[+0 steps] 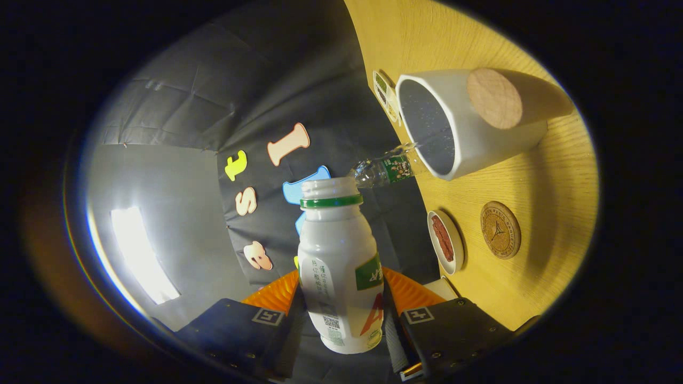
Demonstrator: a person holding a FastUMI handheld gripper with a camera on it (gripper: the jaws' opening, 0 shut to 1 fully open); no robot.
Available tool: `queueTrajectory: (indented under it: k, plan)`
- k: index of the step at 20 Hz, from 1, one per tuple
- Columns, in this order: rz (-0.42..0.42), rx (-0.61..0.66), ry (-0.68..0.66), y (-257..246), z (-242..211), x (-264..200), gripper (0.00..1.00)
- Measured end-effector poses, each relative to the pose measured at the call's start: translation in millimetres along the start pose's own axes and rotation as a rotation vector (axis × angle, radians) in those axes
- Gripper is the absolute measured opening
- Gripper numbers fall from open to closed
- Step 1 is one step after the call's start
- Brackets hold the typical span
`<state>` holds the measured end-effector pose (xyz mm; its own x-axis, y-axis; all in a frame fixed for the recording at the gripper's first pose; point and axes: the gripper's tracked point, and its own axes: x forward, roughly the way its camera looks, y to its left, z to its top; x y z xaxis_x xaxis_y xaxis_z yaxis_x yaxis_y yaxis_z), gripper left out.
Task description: Take the bottle from table, then pour the juice into the cup, finally place the bottle on the coaster
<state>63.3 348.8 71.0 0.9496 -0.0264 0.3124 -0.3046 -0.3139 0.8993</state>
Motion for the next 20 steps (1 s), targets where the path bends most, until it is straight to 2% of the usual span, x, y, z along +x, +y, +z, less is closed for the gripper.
queueTrajectory:
  k: [20]
  plan:
    - [-0.008,0.056,-0.016,1.5,-0.8,0.7,0.66]
